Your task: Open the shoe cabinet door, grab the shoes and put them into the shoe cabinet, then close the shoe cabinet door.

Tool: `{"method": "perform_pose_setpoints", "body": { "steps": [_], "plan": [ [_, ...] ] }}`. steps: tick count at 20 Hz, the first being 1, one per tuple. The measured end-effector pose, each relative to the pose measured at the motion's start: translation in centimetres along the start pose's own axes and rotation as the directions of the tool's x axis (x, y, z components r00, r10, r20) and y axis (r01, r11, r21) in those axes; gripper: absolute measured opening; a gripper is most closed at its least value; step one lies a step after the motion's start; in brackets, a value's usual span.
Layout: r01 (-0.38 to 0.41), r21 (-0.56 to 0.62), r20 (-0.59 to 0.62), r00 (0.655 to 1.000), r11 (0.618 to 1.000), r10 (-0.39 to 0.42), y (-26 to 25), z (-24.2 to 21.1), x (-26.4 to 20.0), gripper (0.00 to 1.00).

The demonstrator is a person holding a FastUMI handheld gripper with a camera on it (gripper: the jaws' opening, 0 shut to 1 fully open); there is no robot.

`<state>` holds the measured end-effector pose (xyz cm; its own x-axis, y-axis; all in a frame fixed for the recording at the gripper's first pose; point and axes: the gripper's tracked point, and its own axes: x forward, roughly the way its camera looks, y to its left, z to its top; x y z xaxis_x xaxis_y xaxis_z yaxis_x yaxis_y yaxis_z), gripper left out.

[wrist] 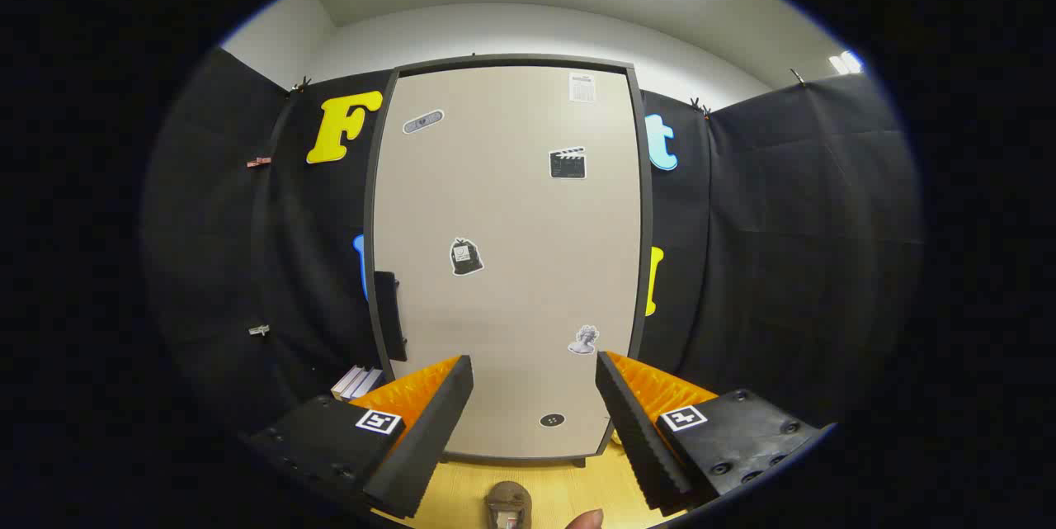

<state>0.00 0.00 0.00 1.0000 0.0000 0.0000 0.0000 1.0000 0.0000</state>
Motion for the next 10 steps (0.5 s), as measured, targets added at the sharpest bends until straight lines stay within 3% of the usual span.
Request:
{"method": "perform_pose_setpoints", "body": {
  "steps": [10],
  "plan": [
    [-0.009,0.016,0.004,1.0,1.0,0.008,0.68,-0.2,-0.15,0.98]
  ]
}}
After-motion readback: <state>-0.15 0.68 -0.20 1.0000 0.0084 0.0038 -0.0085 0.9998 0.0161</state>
